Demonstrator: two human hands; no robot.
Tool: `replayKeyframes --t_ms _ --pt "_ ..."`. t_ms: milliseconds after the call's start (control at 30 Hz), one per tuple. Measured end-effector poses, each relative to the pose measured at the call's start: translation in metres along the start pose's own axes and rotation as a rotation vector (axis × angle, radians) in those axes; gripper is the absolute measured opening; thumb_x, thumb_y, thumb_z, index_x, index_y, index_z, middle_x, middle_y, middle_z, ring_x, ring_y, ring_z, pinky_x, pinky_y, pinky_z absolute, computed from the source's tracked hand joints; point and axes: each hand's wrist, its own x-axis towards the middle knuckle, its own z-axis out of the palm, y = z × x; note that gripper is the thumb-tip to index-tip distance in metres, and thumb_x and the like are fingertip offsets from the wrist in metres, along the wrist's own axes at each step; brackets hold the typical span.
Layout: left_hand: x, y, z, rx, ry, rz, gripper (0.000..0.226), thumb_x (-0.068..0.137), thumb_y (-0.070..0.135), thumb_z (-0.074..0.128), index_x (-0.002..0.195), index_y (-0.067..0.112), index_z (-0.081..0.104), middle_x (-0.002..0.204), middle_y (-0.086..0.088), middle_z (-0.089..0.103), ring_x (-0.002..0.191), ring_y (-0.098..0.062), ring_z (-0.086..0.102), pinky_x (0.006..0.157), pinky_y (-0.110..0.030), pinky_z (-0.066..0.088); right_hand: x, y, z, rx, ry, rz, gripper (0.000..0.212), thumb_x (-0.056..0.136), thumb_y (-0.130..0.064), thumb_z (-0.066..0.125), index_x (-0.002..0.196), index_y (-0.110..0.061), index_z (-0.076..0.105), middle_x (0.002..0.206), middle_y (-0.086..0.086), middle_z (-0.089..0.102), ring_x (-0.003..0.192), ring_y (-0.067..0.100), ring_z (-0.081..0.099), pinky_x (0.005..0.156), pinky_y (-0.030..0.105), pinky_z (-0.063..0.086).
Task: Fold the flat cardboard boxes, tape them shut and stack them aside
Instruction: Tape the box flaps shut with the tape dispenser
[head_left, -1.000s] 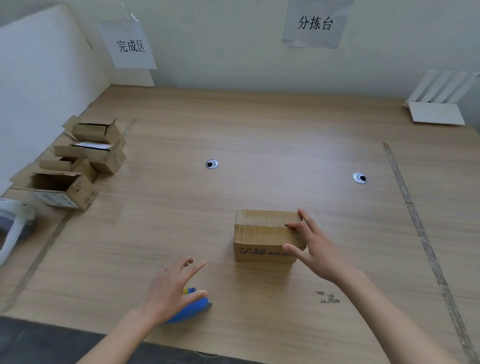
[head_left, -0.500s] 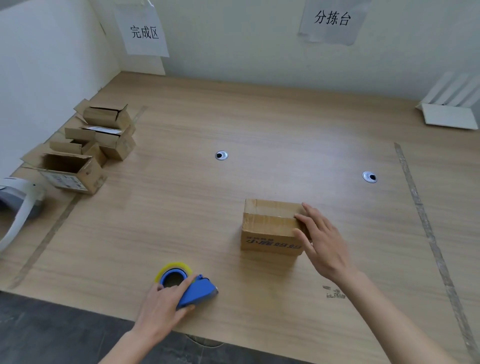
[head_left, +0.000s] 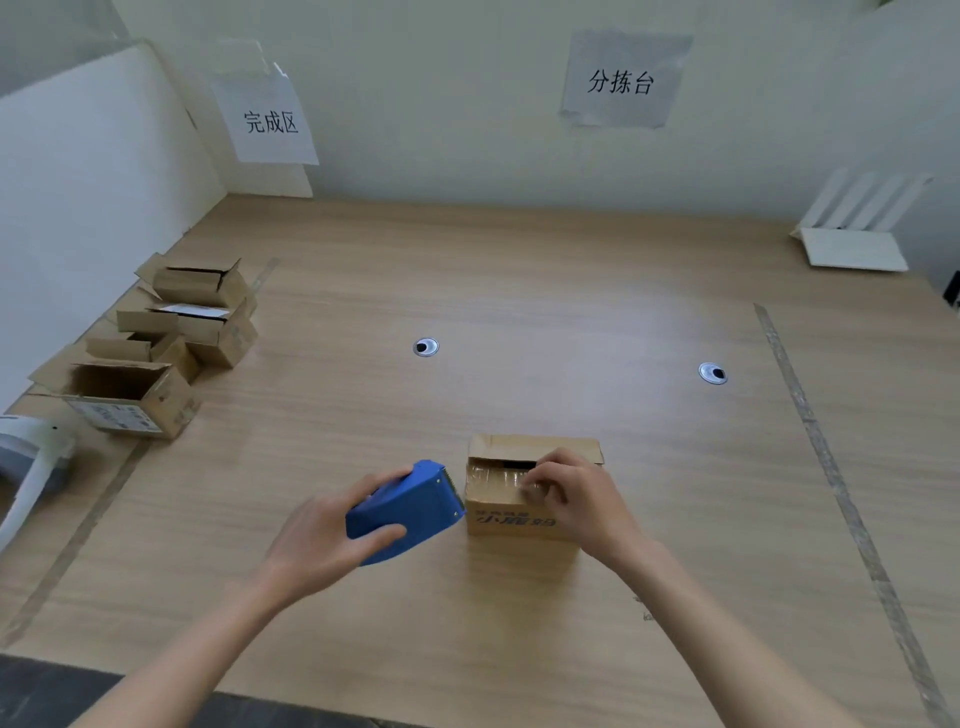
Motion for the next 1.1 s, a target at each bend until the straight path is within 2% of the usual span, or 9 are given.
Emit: replayKeyframes --t_ms 67,167,267,400,600,733,867,1033,1100 --pt "0.014 0.012 -0.007 0.047 -0.012 0.084 0.061 0.077 0.060 0.062 0.135 0.065 0.043 0.116 0.039 0.060 0.088 0.000 0.064 0.071 -0.023 0.054 0.001 -0.005 0.001 0.249 0.017 0.114 0.030 0.091 0.000 0.060 0.107 -0.019 0.077 0.100 -0.007 0.070 0.091 0.010 0.066 0.082 0.023 0.053" --pt "0.033 0.026 -0.013 0.179 -0.055 0.170 0.061 0.078 0.063 0.056 0.134 0.072 0.035 0.124 0.045 0.051 0.082 0.003 0.060 0.071 -0.020 0.050 0.000 -0.009 0.002 0.541 0.023 0.263 0.019 0.095 -0.029 0.066 0.111 -0.038 0.072 0.101 -0.009 0.072 0.097 0.004 0.066 0.082 0.017 0.052" --pt "0.046 0.038 -0.014 0.291 -0.105 0.240 0.062 0.081 0.059 0.057 0.134 0.077 0.028 0.113 0.046 0.050 0.079 0.010 0.053 0.066 -0.013 0.040 0.002 -0.011 0.003 0.594 0.005 0.253 0.018 0.092 -0.045 0.069 0.111 -0.044 0.070 0.099 -0.006 0.071 0.096 0.008 0.066 0.083 0.022 0.055" --pt "0.056 0.046 -0.012 0.358 -0.136 0.302 0.071 0.086 0.050 0.069 0.134 0.077 0.025 0.111 0.035 0.057 0.086 -0.001 0.053 0.071 -0.015 0.038 0.007 -0.013 0.004 0.590 -0.023 0.216 0.033 0.088 -0.053 0.069 0.120 -0.047 0.067 0.097 -0.003 0.070 0.095 0.011 0.066 0.092 0.028 0.054" --pt "0.061 0.058 -0.006 0.435 -0.189 0.372 0.069 0.087 0.055 0.067 0.136 0.076 0.023 0.122 0.034 0.057 0.090 -0.007 0.048 0.083 -0.020 0.043 0.010 -0.010 -0.002 0.591 -0.117 0.188 0.044 0.096 -0.039 0.067 0.139 -0.043 0.057 0.105 0.007 0.066 0.088 0.010 0.061 0.096 0.032 0.055" --pt "0.061 0.066 -0.004 0.460 -0.185 0.405 0.067 0.086 0.054 0.066 0.138 0.072 0.027 0.124 0.036 0.058 0.088 -0.005 0.047 0.082 -0.008 0.030 0.009 -0.009 -0.009 0.614 -0.168 0.180 0.021 0.098 -0.033 0.067 0.118 -0.031 0.073 0.116 0.008 0.061 0.104 0.015 0.064 0.099 0.031 0.054" --pt "0.063 0.067 -0.003 0.439 -0.176 0.405 0.070 0.088 0.053 0.066 0.136 0.077 0.021 0.126 0.035 0.057 0.093 -0.005 0.047 0.083 -0.005 0.027 0.005 -0.007 -0.005 0.686 -0.059 0.246 0.011 0.096 -0.023 0.072 0.098 -0.013 0.076 0.111 0.006 0.069 0.103 0.023 0.069 0.094 0.036 0.058" --pt "0.065 0.068 -0.009 0.359 -0.211 0.352 0.061 0.087 0.058 0.058 0.139 0.072 0.028 0.120 0.026 0.064 0.085 -0.008 0.060 0.072 -0.025 0.047 0.002 -0.005 0.003 0.718 0.002 0.298 0.010 0.096 -0.022 0.069 0.095 -0.014 0.076 0.100 -0.001 0.077 0.097 0.012 0.072 0.085 0.023 0.055" --pt "0.067 0.068 -0.011 0.301 -0.192 0.307 0.058 0.085 0.065 0.051 0.138 0.073 0.029 0.115 0.031 0.065 0.081 -0.004 0.061 0.069 -0.026 0.049 0.002 -0.005 0.005 0.705 0.023 0.341 0.011 0.097 -0.022 0.067 0.094 -0.015 0.074 0.098 -0.002 0.078 0.095 0.008 0.071 0.084 0.023 0.054"
